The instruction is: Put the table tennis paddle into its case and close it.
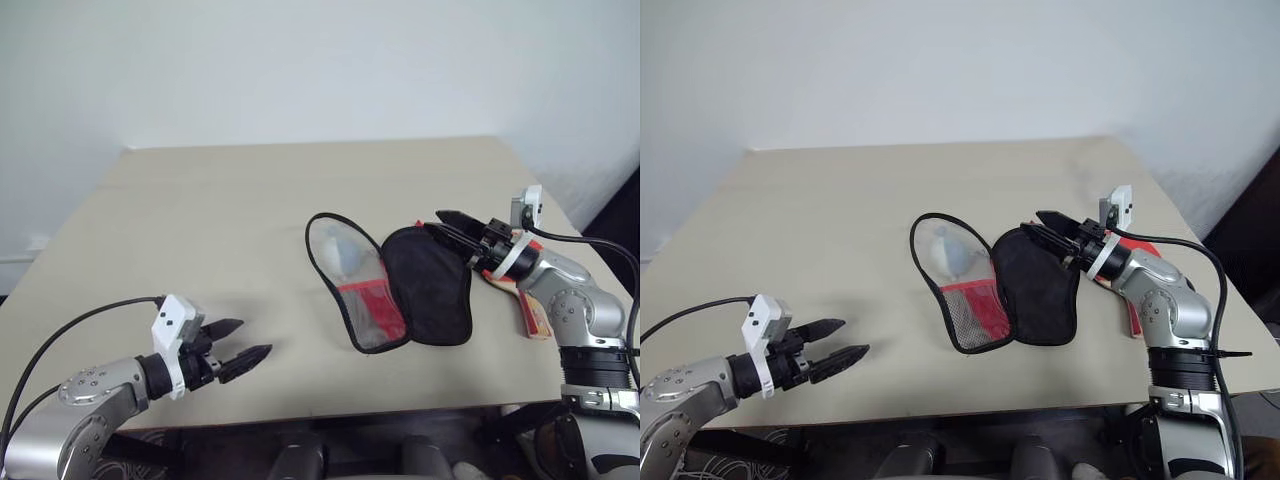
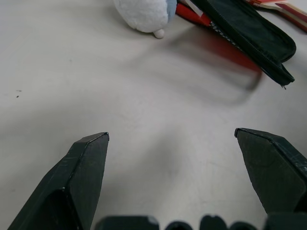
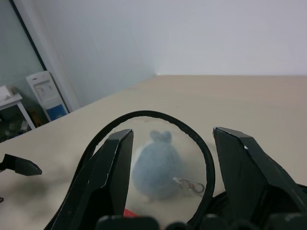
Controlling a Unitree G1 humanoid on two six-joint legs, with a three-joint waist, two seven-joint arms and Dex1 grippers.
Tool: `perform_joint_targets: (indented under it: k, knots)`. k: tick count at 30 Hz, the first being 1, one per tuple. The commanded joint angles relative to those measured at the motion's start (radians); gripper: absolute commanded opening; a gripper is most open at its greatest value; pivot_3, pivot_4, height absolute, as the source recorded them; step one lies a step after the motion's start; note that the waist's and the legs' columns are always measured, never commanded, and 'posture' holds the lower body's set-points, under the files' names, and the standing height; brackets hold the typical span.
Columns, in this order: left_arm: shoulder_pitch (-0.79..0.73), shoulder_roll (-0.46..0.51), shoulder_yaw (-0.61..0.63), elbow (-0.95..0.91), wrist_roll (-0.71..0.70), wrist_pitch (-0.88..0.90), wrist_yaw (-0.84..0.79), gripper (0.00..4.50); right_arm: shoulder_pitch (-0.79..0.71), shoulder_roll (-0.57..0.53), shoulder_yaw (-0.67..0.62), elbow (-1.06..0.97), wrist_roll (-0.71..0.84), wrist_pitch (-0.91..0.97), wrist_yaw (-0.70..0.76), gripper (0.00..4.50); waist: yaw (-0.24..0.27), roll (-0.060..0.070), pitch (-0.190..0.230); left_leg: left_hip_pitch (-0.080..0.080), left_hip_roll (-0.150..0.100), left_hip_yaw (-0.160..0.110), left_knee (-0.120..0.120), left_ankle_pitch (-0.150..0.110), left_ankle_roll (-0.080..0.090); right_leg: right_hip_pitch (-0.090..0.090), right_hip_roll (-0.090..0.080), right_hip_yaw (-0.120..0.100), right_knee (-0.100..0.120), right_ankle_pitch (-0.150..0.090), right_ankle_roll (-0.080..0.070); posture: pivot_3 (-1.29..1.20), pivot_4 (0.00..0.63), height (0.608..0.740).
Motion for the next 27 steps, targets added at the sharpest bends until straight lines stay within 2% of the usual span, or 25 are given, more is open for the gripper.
perform_joint_targets:
  k: [1, 8, 12, 17, 27]
  knots:
    - [-0.048, -0.003, 0.009, 0.017, 0.015, -0.034, 0.002, 4.5, -0.066, 0.015, 0.004, 0.036, -0.023, -0.058, 0.015, 2.87, 0.0, 0.0, 0.0, 0.0, 0.0, 0.0, 0.0, 0.0, 0.0, 0.0, 0.0, 0.0, 0.0, 0.0, 0.0, 0.0, 0.0, 0.74]
    - [-0.072, 0.007, 0.027, 0.04, 0.009, -0.043, -0.027, 4.5, -0.112, 0.033, -0.01, 0.106, -0.079, -0.111, -0.046, 2.87, -0.001, 0.0, 0.0, 0.0, 0.0, 0.0, -0.001, 0.001, -0.001, -0.001, 0.0, 0.0, 0.0, 0.001, -0.001, 0.0, 0.0, 0.74]
    - [-0.047, 0.022, -0.004, 0.028, 0.023, -0.052, -0.074, 4.5, -0.089, 0.021, -0.021, 0.115, -0.143, -0.11, -0.168, 2.87, 0.0, 0.0, 0.0, 0.0, 0.0, 0.0, -0.001, 0.001, -0.001, -0.001, 0.0, 0.0, 0.0, 0.001, -0.001, 0.0, 0.0, 0.74]
    - [-0.101, 0.022, -0.101, 0.047, 0.046, -0.047, -0.113, 4.5, -0.002, -0.001, -0.061, 0.012, -0.197, -0.042, -0.352, 2.87, 0.004, 0.001, 0.0, 0.0, 0.0, 0.0, -0.001, 0.001, -0.001, 0.0, 0.0, 0.0, 0.001, 0.001, -0.001, 0.0, 0.0, 0.74]
    - [-0.308, 0.018, -0.29, 0.107, 0.06, 0.006, -0.186, 4.5, 0.257, -0.085, -0.228, -0.291, -0.153, 0.201, -0.507, 2.87, 0.002, 0.003, -0.001, 0.0, 0.0, 0.0, -0.001, 0.002, -0.001, 0.0, 0.001, 0.001, 0.001, 0.0, -0.001, 0.0, 0.0, 0.74]
